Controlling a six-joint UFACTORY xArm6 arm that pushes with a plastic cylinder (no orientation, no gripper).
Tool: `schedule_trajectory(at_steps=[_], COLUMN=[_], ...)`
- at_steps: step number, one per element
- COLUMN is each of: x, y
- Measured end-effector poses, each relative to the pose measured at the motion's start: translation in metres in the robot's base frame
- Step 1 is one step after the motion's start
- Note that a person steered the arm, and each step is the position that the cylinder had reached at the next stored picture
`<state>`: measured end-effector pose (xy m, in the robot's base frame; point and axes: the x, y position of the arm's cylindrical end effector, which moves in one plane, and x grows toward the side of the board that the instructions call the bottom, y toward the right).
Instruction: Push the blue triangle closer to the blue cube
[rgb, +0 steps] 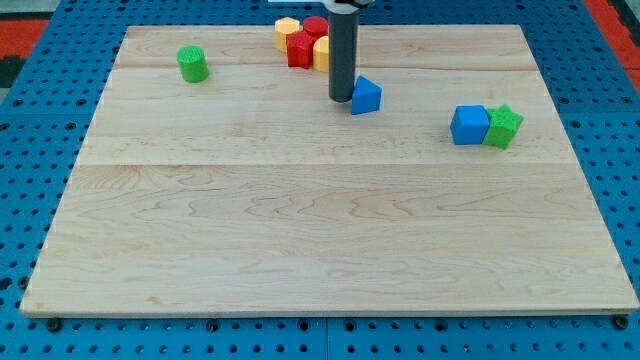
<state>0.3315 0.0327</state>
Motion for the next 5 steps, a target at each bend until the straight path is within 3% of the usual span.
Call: schedule_trajectory(at_steps=[2,5], x=[-0.039,-0.009], y=[0.043,0.059])
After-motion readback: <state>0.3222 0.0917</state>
